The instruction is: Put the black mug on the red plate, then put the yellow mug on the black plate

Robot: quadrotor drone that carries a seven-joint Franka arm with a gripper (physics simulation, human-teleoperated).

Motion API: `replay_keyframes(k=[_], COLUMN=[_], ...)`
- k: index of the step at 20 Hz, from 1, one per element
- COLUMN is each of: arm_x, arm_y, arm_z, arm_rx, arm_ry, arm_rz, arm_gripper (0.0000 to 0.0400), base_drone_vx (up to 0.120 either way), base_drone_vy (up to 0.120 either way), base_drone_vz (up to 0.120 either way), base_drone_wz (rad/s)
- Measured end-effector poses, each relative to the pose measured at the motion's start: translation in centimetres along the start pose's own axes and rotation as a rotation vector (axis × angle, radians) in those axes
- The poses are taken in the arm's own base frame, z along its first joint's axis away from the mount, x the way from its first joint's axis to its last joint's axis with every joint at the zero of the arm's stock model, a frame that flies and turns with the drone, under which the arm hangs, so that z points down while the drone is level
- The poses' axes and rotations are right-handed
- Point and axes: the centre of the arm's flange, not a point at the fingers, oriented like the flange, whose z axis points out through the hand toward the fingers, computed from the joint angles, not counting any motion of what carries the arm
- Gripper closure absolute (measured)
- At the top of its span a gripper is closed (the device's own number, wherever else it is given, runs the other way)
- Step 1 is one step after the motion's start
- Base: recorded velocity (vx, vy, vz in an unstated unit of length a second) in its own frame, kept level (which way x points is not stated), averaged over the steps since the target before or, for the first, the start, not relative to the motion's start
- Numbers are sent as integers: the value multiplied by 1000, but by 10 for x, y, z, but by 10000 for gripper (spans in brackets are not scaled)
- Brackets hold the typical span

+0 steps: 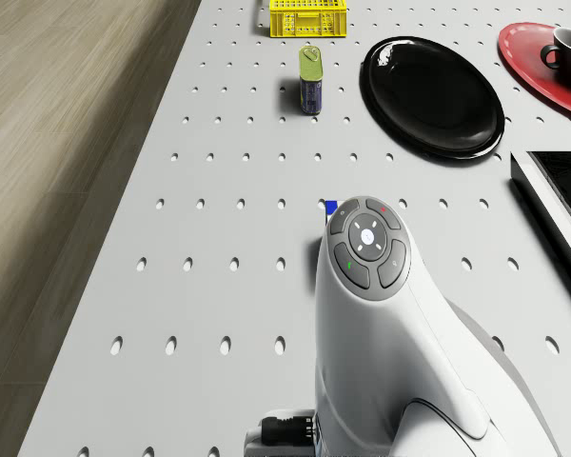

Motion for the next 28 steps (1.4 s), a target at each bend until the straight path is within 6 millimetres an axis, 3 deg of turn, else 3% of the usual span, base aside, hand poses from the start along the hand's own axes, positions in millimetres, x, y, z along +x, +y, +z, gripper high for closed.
replay_keyframes(k=[3, 7, 11, 19, 24, 28], arm_x=[1, 1, 1, 1, 1, 1], arm_y=[-1, -1, -1, -1, -1, -1], arm_z=[1, 1, 1, -1, -17, -25], arm_rx=[0, 0, 0, 0, 0, 0], arm_ry=[0, 0, 0, 0, 0, 0], arm_rz=[0, 0, 0, 0, 0, 0], arm_gripper=[0, 174, 247, 284, 288, 289], base_drone_vx=[0, 0, 0, 0, 8, 120], base_drone_vy=[0, 0, 0, 0, 0, -100], base_drone_vz=[0, 0, 0, 0, 112, 120], base_drone_wz=[0, 0, 0, 0, 0, 0])
